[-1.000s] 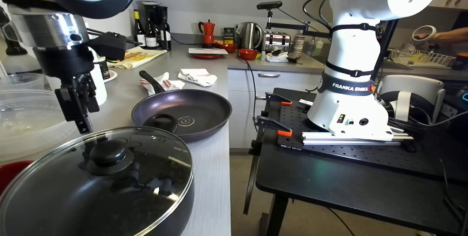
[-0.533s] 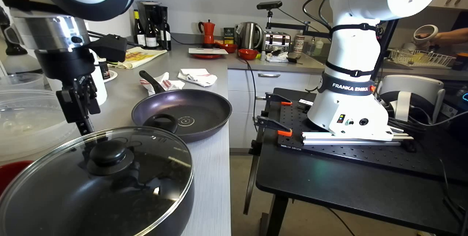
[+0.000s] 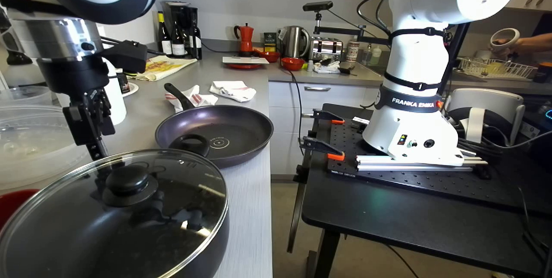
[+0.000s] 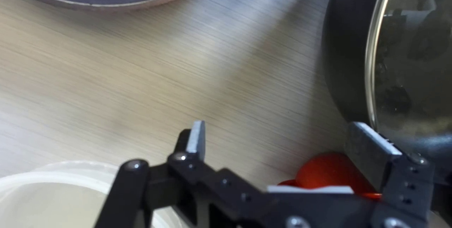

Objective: Put the lid on the black pot

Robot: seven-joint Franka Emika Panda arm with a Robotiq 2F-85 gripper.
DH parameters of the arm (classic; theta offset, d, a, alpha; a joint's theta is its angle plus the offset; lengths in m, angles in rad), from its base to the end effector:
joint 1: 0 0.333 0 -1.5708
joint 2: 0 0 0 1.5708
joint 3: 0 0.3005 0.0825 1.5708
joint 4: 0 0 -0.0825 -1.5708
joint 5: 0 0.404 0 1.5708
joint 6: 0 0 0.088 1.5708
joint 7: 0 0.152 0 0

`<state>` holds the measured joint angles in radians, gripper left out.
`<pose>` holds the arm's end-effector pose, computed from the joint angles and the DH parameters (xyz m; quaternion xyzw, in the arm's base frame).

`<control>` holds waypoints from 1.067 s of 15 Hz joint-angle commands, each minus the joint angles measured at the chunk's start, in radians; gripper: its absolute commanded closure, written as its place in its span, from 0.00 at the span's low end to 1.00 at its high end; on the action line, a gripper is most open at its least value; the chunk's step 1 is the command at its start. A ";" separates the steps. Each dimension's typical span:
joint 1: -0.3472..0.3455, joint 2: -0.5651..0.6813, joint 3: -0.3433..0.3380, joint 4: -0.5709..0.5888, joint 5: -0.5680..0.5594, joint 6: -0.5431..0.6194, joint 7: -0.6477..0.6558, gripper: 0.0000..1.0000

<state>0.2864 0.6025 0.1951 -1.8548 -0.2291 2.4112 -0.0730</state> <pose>0.5714 0.2911 0.1237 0.9398 0.3409 -0.0097 0.0221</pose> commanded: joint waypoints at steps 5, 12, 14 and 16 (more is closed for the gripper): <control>0.002 0.012 0.017 0.020 0.028 -0.014 -0.038 0.00; 0.001 0.020 0.030 0.028 0.033 -0.019 -0.060 0.00; 0.003 0.021 0.031 0.030 0.033 -0.019 -0.062 0.00; 0.009 0.007 0.029 0.022 0.027 -0.011 -0.052 0.00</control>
<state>0.2877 0.6094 0.2177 -1.8457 -0.2250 2.4112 -0.1059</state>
